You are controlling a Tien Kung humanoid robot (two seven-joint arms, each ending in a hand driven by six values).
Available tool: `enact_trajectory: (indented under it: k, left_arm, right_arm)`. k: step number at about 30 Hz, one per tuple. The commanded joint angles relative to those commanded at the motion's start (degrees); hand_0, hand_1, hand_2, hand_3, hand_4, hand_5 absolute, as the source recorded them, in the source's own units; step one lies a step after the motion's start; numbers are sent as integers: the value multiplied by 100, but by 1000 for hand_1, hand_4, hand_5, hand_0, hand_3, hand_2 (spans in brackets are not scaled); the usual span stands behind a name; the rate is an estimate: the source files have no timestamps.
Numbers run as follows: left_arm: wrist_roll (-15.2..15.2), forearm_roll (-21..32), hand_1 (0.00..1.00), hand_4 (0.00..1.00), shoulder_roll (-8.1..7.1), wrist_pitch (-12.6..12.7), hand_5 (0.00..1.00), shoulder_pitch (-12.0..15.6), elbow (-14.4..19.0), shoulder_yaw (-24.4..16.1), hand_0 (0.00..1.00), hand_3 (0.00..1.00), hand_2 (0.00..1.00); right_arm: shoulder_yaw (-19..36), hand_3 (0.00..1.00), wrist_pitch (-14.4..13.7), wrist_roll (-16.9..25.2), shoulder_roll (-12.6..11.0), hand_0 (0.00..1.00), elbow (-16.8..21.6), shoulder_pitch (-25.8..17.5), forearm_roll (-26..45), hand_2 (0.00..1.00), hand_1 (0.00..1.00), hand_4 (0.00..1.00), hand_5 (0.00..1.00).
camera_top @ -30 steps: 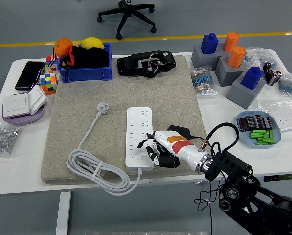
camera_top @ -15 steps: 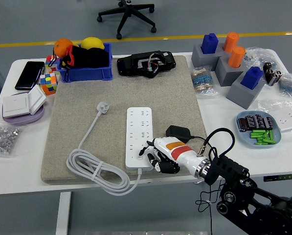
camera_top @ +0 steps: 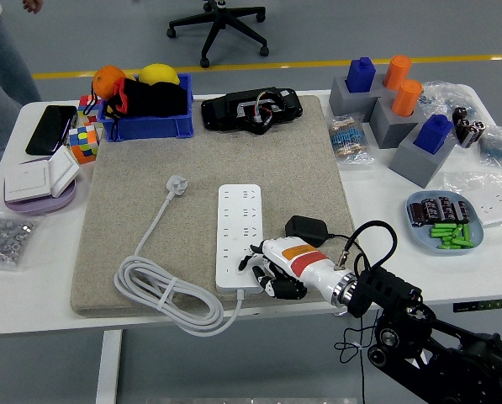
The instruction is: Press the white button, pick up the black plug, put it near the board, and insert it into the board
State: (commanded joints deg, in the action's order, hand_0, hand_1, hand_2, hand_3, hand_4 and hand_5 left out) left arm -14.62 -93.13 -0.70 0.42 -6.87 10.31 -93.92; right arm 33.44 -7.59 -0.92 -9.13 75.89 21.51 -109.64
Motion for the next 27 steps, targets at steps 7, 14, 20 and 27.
enact_trajectory:
  k: [7,14,20,27]
  left_arm:
    - [-8,-35,496,590,0,-3,271,2,0,7,463,577,511]
    - [-22,-54,496,591,-9,-16,274,17,0,27,466,577,512]
    - [-27,-71,496,592,-17,-25,272,12,0,43,466,577,512]
    - [-38,-97,496,592,-26,-34,271,13,0,35,466,577,513]
  right_arm:
    - [-32,581,3,16,3,2,-99,11,-2,64,2,350,2]
    - [-16,575,-18,73,-14,2,-24,-5,0,64,2,350,2]
    - [-58,576,-16,90,-2,2,-83,24,-9,64,2,350,2]
    - [-90,577,-36,130,-22,2,-62,42,7,64,2,351,2]
